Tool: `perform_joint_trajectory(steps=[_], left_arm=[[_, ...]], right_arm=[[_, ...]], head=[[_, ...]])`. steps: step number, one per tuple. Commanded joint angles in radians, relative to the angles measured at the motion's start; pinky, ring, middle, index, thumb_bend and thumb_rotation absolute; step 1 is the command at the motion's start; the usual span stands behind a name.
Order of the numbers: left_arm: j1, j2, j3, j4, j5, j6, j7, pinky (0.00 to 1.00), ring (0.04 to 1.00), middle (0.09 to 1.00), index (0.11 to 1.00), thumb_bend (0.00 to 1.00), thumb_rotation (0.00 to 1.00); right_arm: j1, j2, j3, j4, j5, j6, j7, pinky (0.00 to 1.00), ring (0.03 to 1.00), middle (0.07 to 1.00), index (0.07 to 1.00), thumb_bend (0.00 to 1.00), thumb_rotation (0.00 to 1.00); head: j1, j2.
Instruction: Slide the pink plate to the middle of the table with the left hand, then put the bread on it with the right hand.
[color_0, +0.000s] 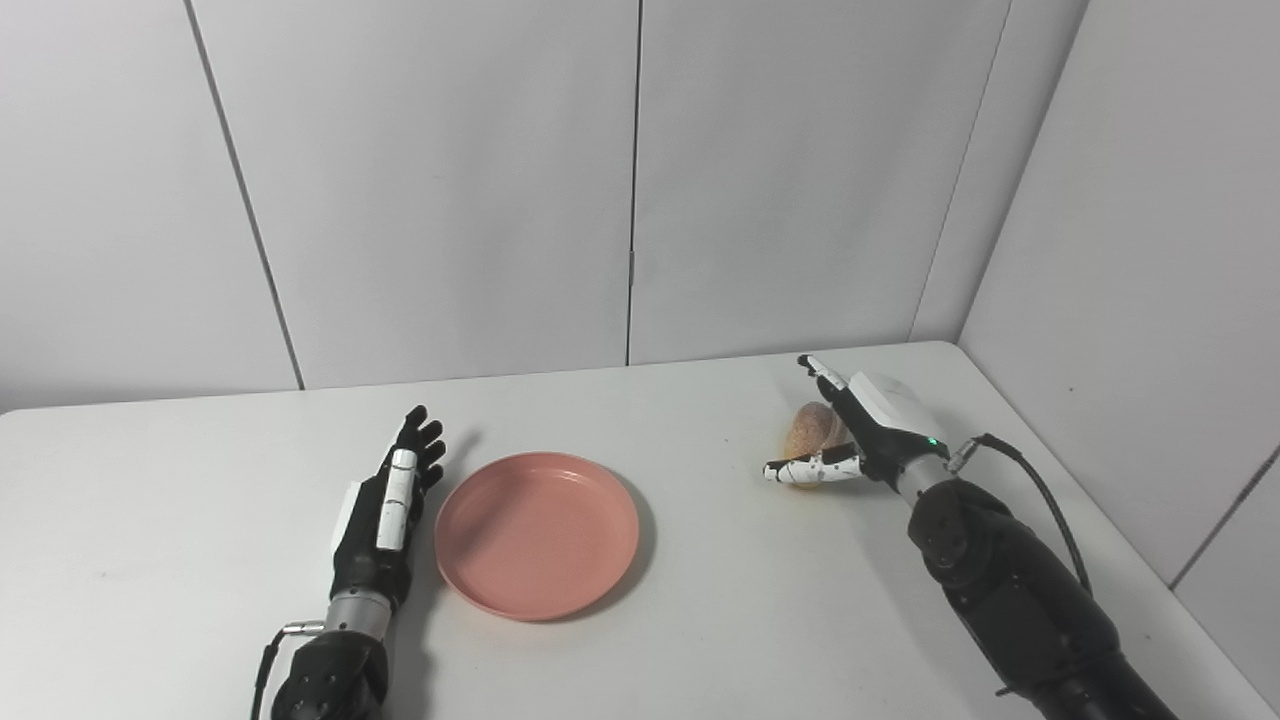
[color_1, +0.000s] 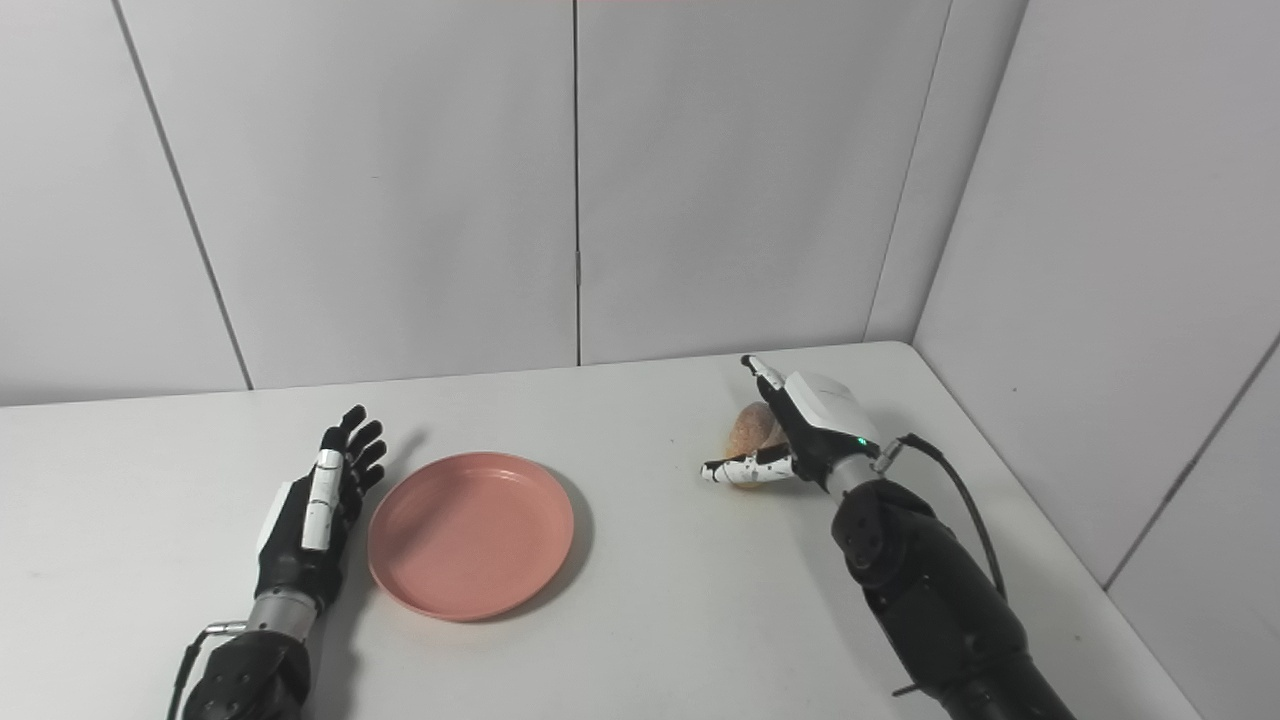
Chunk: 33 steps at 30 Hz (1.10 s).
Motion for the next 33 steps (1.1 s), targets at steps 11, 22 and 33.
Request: perform_joint_trajectory(steps=[11,22,33], left_arm=[[0.009,-0.011,0.003,-0.004,-0.013,-0.007,-0.009,0.95,0.946,0.945,0.938,0.78,1.0],[0.013,-0.013,-0.002,-0.01,-0.027,-0.004,-0.015,0.97,0.952,0.948,0.941,0.78,1.0],[0.015,-0.017,0.002,-0.014,-0.032,-0.007,-0.018,0.95,0.948,0.947,0.941,0.77,1.0]], right_arm=[[-0.071,-0.036,0.01,0.032,0.004,-0.003,0.021,0.76,0.87,0.915,0.93,0.79,0.23],[-0.061,-0.035,-0.002,0.029,0.043,-0.035,-0.001,0.65,0.75,0.825,0.845,0.62,0.0],[-0.053,-0.026,-0.021,0.029,0.056,-0.065,-0.085,0.59,0.712,0.754,0.776,0.37,0.0]], head=[[0.003,0.005],[0.004,0.006],[0.004,0.007]])
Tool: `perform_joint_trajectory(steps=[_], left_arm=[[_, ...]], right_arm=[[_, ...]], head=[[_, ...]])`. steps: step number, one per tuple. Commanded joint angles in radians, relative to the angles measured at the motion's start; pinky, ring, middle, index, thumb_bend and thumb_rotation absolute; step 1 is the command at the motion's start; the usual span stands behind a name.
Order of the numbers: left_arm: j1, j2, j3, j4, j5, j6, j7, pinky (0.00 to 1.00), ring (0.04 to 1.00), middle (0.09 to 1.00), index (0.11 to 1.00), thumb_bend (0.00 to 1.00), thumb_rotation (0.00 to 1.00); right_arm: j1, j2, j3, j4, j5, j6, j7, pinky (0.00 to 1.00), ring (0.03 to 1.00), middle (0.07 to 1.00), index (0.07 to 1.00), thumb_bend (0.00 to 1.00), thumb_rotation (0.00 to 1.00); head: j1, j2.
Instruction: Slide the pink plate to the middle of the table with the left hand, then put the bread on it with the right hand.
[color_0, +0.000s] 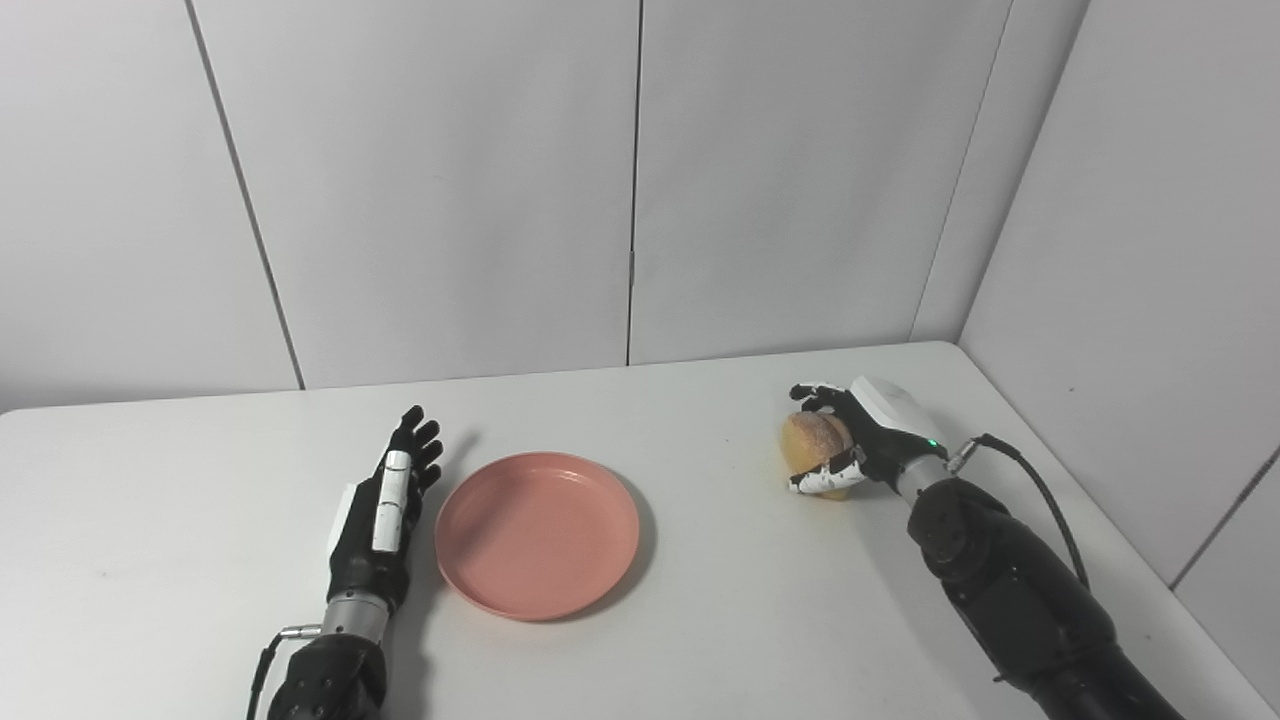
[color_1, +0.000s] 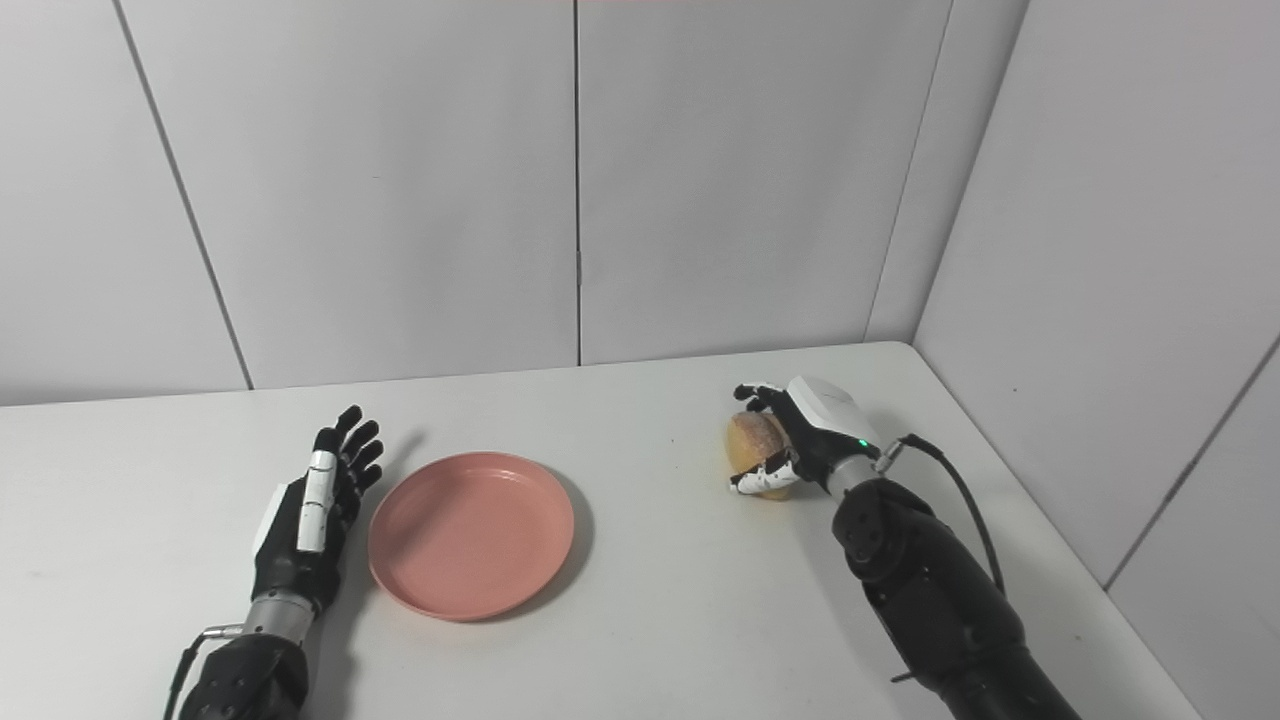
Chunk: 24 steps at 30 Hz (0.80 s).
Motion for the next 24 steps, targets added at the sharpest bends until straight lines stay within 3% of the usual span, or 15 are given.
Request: perform_joint_trajectory(steps=[1,6,11,14,17,24], left_arm=[[0.01,-0.011,0.001,-0.006,-0.009,-0.011,-0.006,0.95,0.946,0.946,0.94,0.77,1.0],[0.011,-0.01,-0.001,-0.008,-0.009,-0.006,-0.011,0.96,0.95,0.949,0.943,0.77,1.0],[0.009,-0.012,-0.002,-0.006,-0.006,-0.011,-0.006,0.96,0.95,0.948,0.942,0.77,1.0],[0.009,-0.012,-0.002,-0.008,-0.004,-0.009,-0.005,0.96,0.947,0.946,0.94,0.77,1.0],[0.009,-0.013,-0.002,-0.008,-0.007,-0.009,-0.007,0.96,0.949,0.947,0.94,0.76,1.0],[0.01,-0.014,-0.002,-0.011,-0.005,-0.005,-0.004,0.96,0.95,0.947,0.941,0.76,1.0]], right_arm=[[-0.036,-0.02,-0.023,-0.015,0.0,-0.071,-0.071,0.59,0.704,0.743,0.765,0.35,0.0],[-0.037,-0.015,-0.028,0.0,0.007,-0.108,-0.128,0.49,0.584,0.642,0.69,0.37,0.0],[-0.035,-0.004,-0.036,-0.012,0.006,-0.105,-0.163,0.4,0.471,0.545,0.611,0.4,0.0],[-0.034,0.002,-0.041,-0.018,0.006,-0.11,-0.179,0.39,0.455,0.525,0.579,0.42,0.0],[-0.037,0.009,-0.048,-0.018,0.009,-0.133,-0.209,0.36,0.421,0.52,0.558,0.5,0.0],[-0.036,0.044,-0.062,-0.09,0.04,-0.149,-0.22,0.34,0.42,0.516,0.537,0.52,0.0]], head=[[0.001,0.001],[0.0,0.001],[0.001,-0.001],[0.004,-0.002],[0.01,-0.002],[0.019,-0.002]])
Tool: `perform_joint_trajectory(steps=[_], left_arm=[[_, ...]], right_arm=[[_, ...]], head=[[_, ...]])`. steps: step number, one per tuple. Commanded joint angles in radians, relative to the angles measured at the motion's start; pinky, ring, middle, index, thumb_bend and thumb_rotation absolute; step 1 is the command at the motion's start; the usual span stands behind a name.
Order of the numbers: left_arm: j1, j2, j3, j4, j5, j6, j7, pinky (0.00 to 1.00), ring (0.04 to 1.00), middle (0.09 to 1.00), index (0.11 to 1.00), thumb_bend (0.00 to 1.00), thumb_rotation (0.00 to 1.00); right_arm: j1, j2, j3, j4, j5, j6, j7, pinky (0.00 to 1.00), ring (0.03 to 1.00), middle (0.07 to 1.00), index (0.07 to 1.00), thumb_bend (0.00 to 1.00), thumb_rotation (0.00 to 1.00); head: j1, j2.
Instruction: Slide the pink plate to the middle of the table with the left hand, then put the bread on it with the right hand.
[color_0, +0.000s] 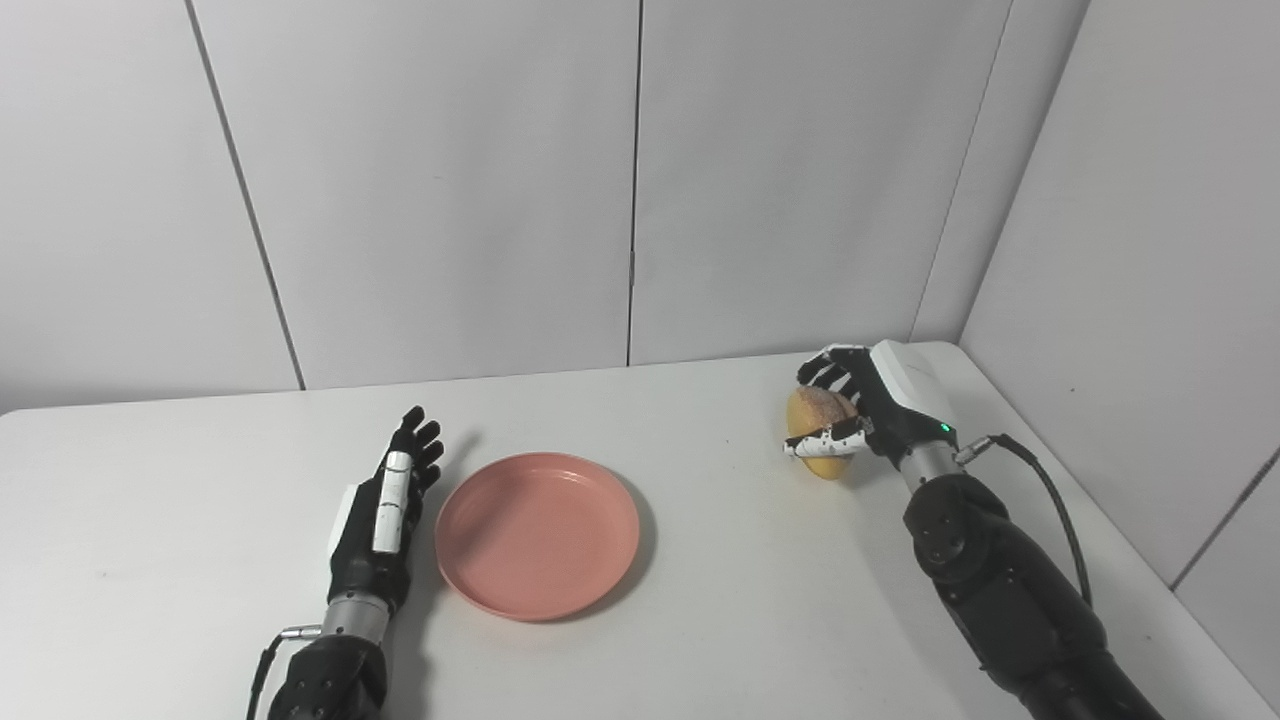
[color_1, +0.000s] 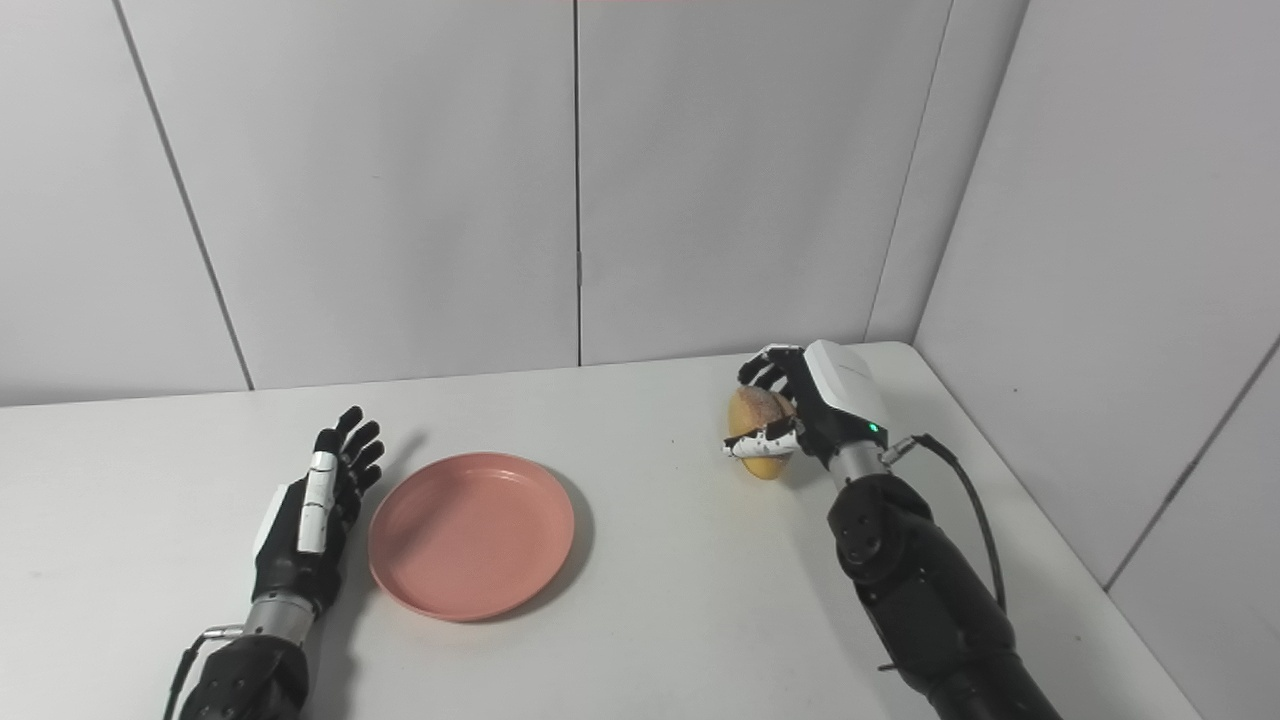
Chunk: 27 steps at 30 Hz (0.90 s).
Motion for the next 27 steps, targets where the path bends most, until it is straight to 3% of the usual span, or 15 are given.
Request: perform_joint_trajectory(steps=[1,15,27], left_arm=[[0.008,-0.014,-0.001,-0.008,-0.007,-0.005,-0.003,0.96,0.951,0.948,0.941,0.76,1.0],[0.01,-0.02,-0.008,-0.029,0.015,0.01,0.021,0.94,0.944,0.942,0.936,0.76,1.0],[0.017,-0.02,-0.004,-0.065,0.006,0.035,0.019,0.94,0.939,0.939,0.933,0.78,1.0]], right_arm=[[-0.041,0.001,-0.014,-0.049,0.012,-0.061,-0.029,0.34,0.422,0.516,0.537,0.52,0.0],[-0.071,0.096,0.008,-0.153,0.04,-0.076,0.012,0.29,0.401,0.519,0.529,0.52,0.0],[-0.127,0.205,0.071,-0.151,0.015,-0.08,0.026,0.33,0.412,0.524,0.538,0.52,0.0]], head=[[0.004,0.0],[0.06,0.007],[0.073,0.013]])
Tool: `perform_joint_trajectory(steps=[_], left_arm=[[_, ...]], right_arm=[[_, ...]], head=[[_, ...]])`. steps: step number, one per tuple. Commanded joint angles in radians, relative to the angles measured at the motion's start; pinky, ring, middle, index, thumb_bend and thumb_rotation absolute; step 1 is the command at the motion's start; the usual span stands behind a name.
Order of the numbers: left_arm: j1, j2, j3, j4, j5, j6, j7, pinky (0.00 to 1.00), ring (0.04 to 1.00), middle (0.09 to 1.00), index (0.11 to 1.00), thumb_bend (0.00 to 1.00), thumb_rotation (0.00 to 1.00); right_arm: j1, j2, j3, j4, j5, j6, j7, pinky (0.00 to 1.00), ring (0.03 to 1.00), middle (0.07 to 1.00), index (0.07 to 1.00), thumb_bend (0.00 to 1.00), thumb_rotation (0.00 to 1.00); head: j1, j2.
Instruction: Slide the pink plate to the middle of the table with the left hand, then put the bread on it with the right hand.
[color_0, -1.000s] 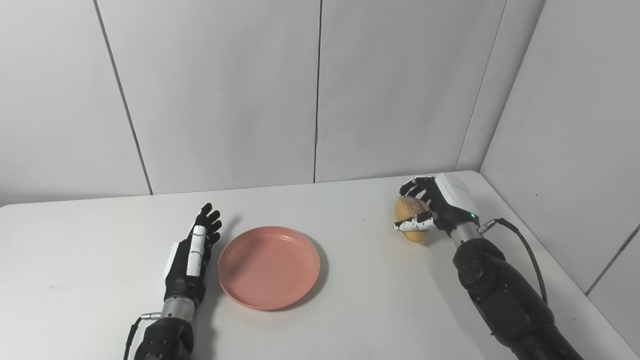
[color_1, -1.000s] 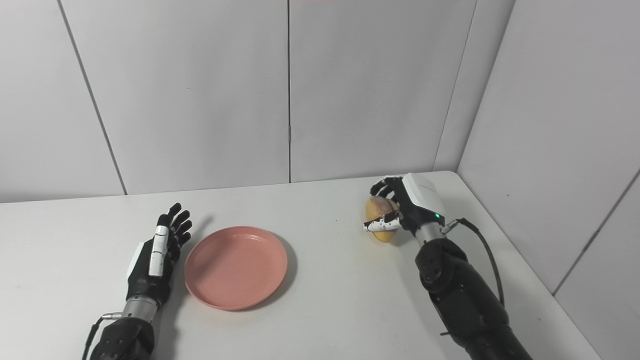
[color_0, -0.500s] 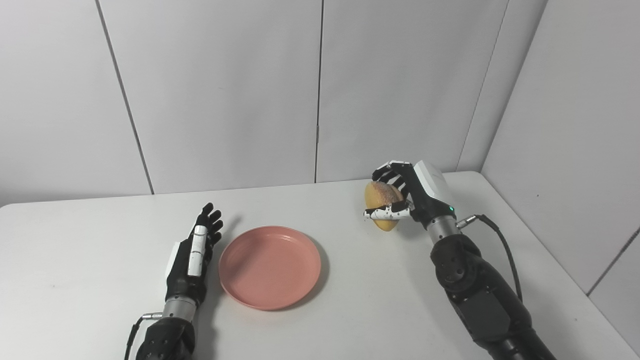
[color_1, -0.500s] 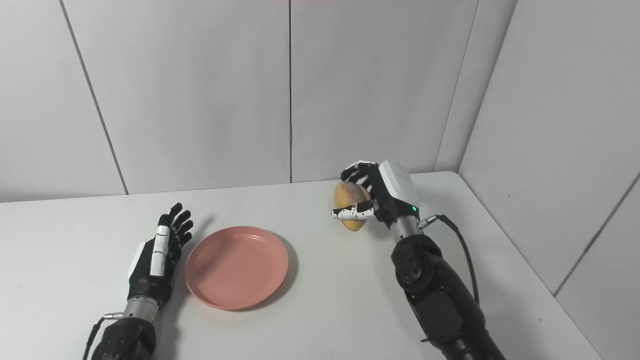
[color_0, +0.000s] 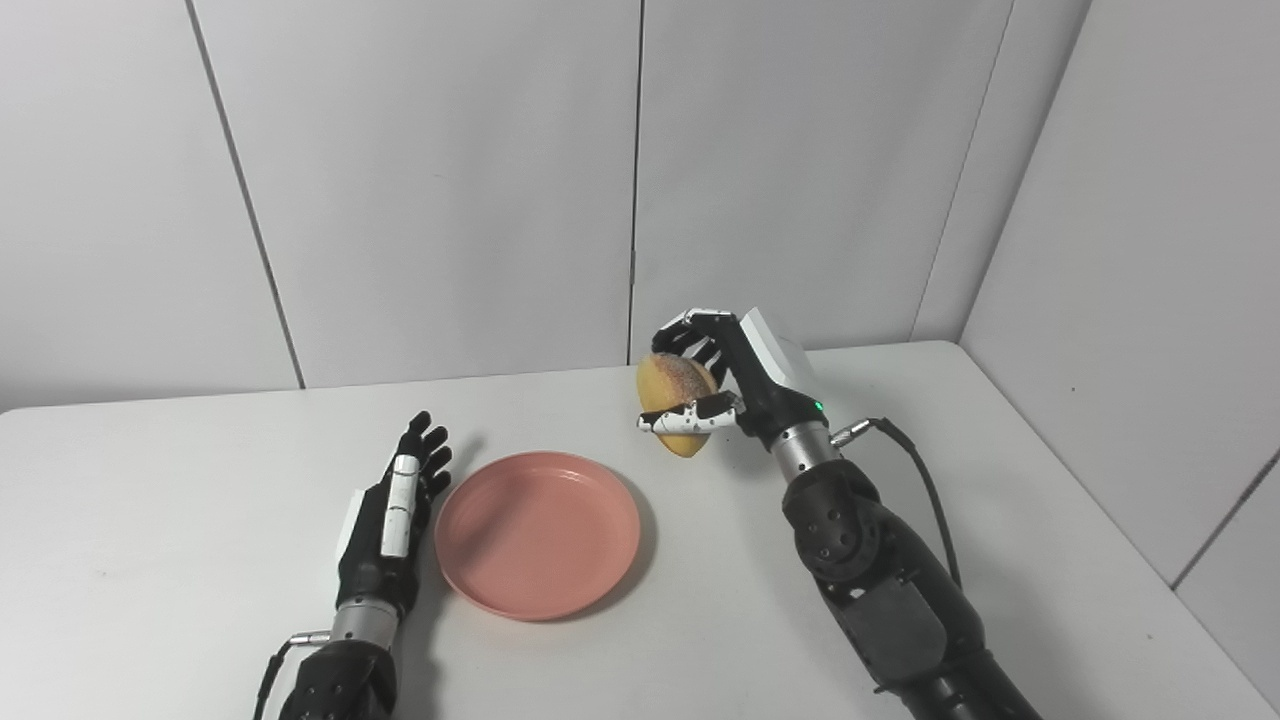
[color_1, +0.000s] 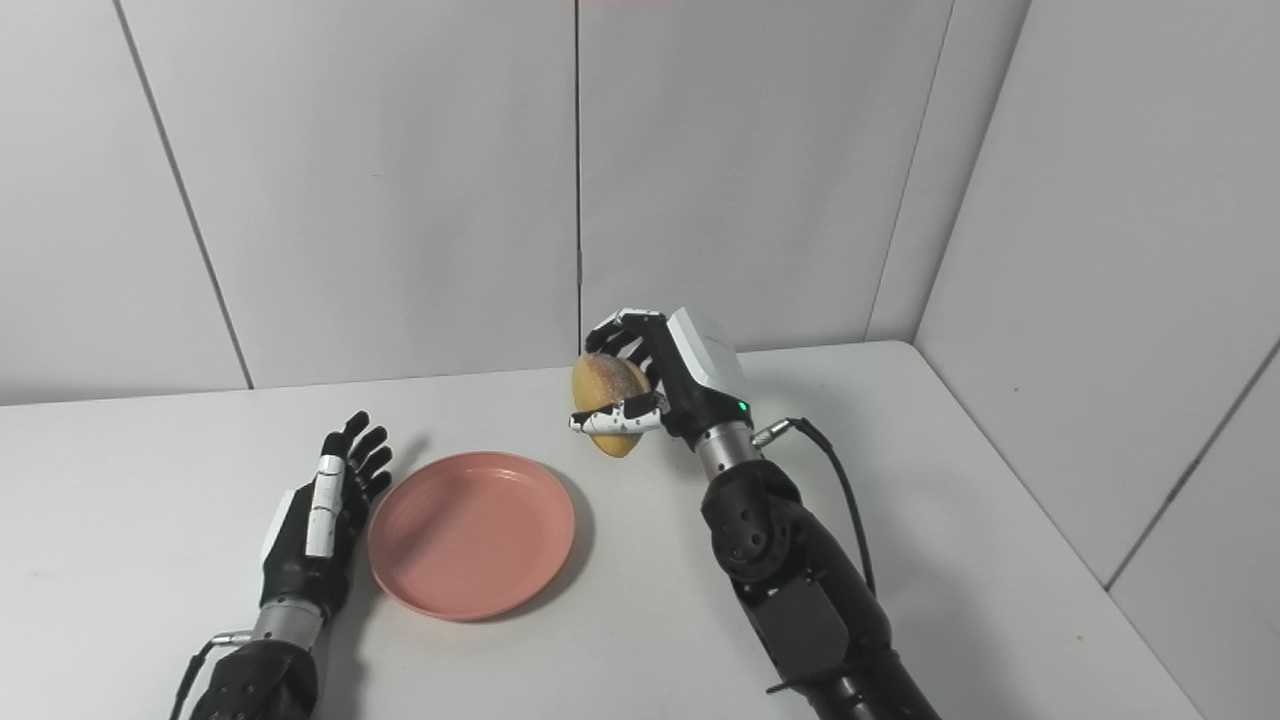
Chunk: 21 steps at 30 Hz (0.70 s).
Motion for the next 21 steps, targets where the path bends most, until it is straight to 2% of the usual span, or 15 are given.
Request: perform_joint_trajectory(steps=[1,6,10,15,21], left_arm=[[-0.01,-0.003,0.0,-0.012,-0.004,-0.001,-0.003,0.94,0.94,0.939,0.933,0.78,1.0],[-0.009,-0.003,-0.001,-0.024,-0.01,0.009,-0.006,0.94,0.943,0.941,0.933,0.8,1.0],[-0.008,-0.006,0.003,-0.03,-0.018,0.018,-0.008,0.95,0.946,0.94,0.931,0.8,1.0],[-0.003,-0.007,0.002,-0.042,-0.013,0.029,-0.002,0.96,0.945,0.938,0.929,0.8,1.0],[0.005,-0.008,0.0,-0.064,-0.008,0.041,0.004,0.96,0.947,0.938,0.936,0.78,1.0]], right_arm=[[-0.069,0.02,0.007,-0.024,-0.002,-0.043,-0.003,0.34,0.414,0.525,0.541,0.52,0.0],[-0.092,0.064,0.04,0.002,-0.005,-0.052,0.003,0.28,0.402,0.518,0.52,0.52,0.0],[-0.115,0.099,0.068,0.067,-0.01,-0.088,-0.008,0.24,0.39,0.515,0.519,0.52,0.0],[-0.128,0.124,0.103,0.125,-0.046,-0.094,-0.022,0.25,0.391,0.519,0.536,0.52,0.0],[-0.133,0.151,0.131,0.22,-0.056,-0.156,-0.036,0.26,0.39,0.516,0.537,0.52,0.0]], head=[[0.0,0.001],[0.0,0.002],[0.002,0.005],[0.006,0.009],[0.01,0.013]])
